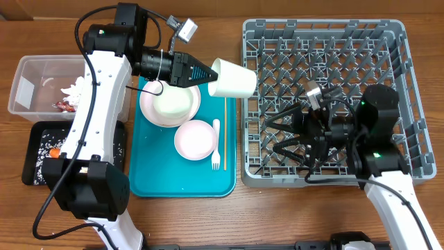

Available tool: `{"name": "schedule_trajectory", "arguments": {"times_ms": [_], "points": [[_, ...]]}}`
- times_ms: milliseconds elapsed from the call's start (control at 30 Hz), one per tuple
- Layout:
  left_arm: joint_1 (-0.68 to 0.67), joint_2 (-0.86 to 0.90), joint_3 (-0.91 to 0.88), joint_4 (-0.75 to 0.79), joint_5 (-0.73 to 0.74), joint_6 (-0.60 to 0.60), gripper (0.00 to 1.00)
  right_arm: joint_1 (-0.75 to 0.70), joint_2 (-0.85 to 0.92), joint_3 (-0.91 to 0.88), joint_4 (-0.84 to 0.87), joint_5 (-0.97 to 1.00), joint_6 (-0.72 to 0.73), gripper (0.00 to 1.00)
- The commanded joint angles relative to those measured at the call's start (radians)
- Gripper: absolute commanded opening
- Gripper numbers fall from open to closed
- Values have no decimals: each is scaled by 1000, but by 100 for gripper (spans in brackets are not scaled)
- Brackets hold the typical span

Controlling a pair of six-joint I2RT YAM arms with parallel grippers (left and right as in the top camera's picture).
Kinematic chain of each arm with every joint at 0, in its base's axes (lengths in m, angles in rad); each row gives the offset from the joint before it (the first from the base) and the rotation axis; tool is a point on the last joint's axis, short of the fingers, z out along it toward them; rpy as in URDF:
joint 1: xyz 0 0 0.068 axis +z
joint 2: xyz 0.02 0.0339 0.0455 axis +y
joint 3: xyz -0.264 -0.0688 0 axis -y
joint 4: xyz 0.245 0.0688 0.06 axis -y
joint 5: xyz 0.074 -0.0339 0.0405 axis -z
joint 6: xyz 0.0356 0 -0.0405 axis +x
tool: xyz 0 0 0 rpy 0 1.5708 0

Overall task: Sort waste into correct bins and load items into the dishwasher rack
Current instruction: 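Move the right gripper left and grasp the cup from the left gripper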

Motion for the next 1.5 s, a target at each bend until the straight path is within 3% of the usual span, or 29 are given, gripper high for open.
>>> {"name": "schedule_trajectory", "arguments": {"times_ms": [0, 133, 300, 467, 800, 1067, 1467], "points": [[-5, 9, -5, -13, 45, 9, 4, 5, 45, 18, 58, -38, -19, 92], [-5, 9, -5, -43, 69, 12, 4, 5, 100, 18, 196, -26, -14, 92], [-5, 9, -5, -80, 97, 11, 4, 5, 130, 18, 213, 89, -14, 93], [-5, 9, -5, -110, 87, 20, 4, 5, 143, 18, 233, 255, 122, 91], [-37, 9, -5, -110, 89, 19, 4, 5, 143, 18, 442, 305, 349, 92], [-52, 9, -5, -114, 124, 0, 4, 5, 164, 18, 446, 337, 352, 99], [-80, 9, -5, -121, 175, -60, 4, 7, 164, 18, 544, 268, 356, 100]]}}
